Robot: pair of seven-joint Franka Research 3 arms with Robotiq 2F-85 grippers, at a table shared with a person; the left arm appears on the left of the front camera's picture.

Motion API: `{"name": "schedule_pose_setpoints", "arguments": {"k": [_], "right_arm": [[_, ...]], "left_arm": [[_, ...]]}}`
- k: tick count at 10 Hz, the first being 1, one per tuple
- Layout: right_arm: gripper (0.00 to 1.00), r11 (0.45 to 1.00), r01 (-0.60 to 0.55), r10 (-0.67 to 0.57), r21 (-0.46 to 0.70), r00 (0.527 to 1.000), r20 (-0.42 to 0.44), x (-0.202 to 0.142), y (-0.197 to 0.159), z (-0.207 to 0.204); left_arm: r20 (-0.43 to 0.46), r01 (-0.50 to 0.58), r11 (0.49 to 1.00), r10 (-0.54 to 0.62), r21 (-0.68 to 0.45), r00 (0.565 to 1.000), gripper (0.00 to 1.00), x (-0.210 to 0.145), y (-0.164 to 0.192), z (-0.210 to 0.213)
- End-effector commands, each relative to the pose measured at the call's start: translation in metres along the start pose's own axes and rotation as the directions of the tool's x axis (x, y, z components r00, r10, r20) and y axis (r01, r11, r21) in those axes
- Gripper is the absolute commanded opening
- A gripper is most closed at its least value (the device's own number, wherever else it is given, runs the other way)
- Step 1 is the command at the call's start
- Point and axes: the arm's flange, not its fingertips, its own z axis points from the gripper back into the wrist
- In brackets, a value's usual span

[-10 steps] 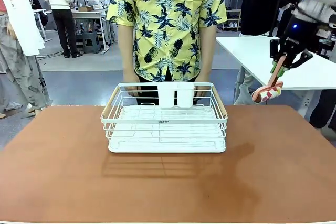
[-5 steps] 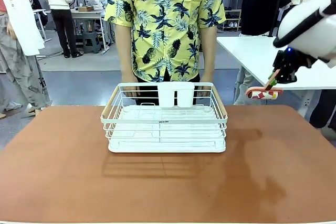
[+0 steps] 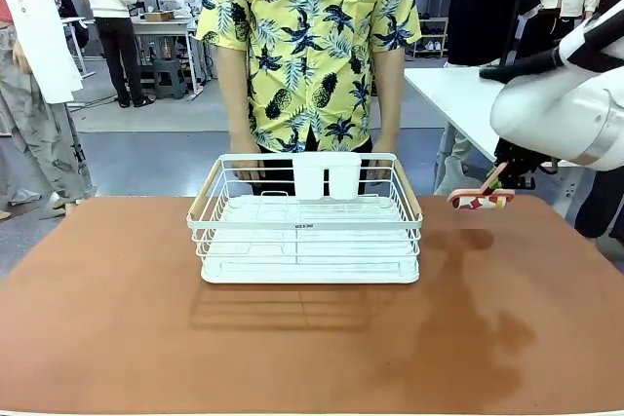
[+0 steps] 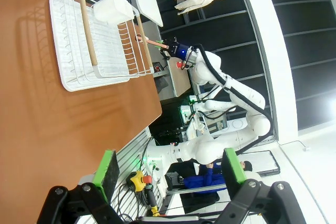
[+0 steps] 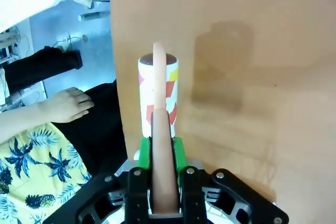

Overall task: Clean the table.
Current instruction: Place the Lint Roller down when the Dish drying rack is positioned in the middle of the table.

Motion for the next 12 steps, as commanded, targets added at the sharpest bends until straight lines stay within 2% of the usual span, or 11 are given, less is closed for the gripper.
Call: {"name": "schedule_pose_setpoints", "arguments": {"k": [1, 8, 9, 10, 11, 12], "right_arm": [[0.21, 0.999, 0.010, -0.009, 0.033, 1.000, -0.007, 0.000, -0.004, -0.009], [0.21, 1.000, -0.003, 0.003, -0.027, 1.000, -0.005, -0.004, -0.015, -0.026], [0.45, 1.000, -0.005, 0.005, -0.028, 1.000, -0.010, -0.004, -0.015, -0.025], [0.57, 1.000, -0.004, 0.003, -0.026, 1.000, -0.016, -0.005, -0.014, -0.022], [0.81, 1.000, -0.003, 0.003, -0.029, 1.000, -0.018, -0.006, -0.015, -0.020], [0.93, 0.999, -0.004, 0.003, -0.042, 1.000, -0.021, -0.008, -0.016, -0.017]], "left_arm": [[0.003, 0.003, 1.000, -0.003, -0.005, 1.000, 1.00, -0.001, -0.003, 0.002], [0.003, 0.003, 1.000, -0.003, -0.005, 1.000, 1.00, -0.001, -0.003, 0.002], [0.003, 0.003, 1.000, -0.003, -0.005, 1.000, 1.00, -0.001, -0.003, 0.002], [0.003, 0.003, 1.000, -0.003, -0.005, 1.000, 1.00, -0.001, -0.003, 0.002], [0.003, 0.003, 1.000, -0.003, -0.005, 1.000, 1.00, -0.001, -0.003, 0.002], [0.003, 0.003, 1.000, -0.003, -0.005, 1.000, 1.00, -0.001, -0.003, 0.002]]}}
